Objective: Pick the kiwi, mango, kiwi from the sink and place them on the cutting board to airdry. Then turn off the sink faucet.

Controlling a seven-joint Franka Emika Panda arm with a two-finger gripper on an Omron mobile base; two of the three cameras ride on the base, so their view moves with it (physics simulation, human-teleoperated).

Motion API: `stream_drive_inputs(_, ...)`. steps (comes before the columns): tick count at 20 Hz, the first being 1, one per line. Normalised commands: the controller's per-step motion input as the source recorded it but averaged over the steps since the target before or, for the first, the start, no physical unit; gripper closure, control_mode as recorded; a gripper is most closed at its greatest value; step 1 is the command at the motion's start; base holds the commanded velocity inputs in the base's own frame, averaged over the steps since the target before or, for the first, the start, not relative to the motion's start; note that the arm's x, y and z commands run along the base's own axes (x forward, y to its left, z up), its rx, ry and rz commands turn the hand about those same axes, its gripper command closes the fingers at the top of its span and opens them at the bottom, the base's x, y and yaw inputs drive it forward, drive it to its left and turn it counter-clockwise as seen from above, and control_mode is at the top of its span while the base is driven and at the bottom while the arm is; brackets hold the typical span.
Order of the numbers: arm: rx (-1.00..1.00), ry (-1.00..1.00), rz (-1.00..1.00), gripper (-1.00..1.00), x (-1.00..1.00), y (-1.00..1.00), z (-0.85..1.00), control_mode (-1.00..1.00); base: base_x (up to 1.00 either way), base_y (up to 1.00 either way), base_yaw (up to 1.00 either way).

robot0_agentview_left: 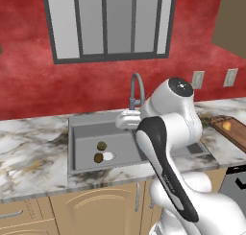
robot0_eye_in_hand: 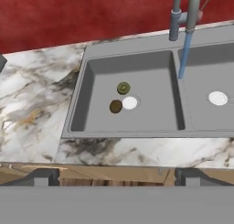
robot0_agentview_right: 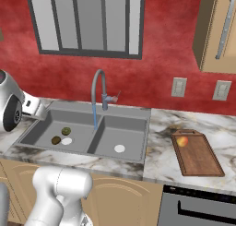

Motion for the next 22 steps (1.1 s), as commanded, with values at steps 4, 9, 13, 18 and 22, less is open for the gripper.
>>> stream_drive_inputs(4,-0.01,0.0,0.0,-1.0,0.42,0.34,-0.12,-1.0,0.0,0.0,0.0)
stream_drive_inputs(9,-0.03,0.0,0.0,-1.0,0.35,0.18,-0.21,-1.0,0.0,0.0,0.0)
stream_drive_inputs(13,-0.03,0.0,0.0,-1.0,0.35,0.0,-0.36,-1.0,0.0,0.0,0.0)
stream_drive_inputs(18,-0.01,0.0,0.0,-1.0,0.25,0.0,-0.32,-1.0,0.0,0.0,0.0)
stream_drive_inputs(22,0.0,0.0,0.0,-1.0,0.12,0.04,-0.12,-1.0,0.0,0.0,0.0)
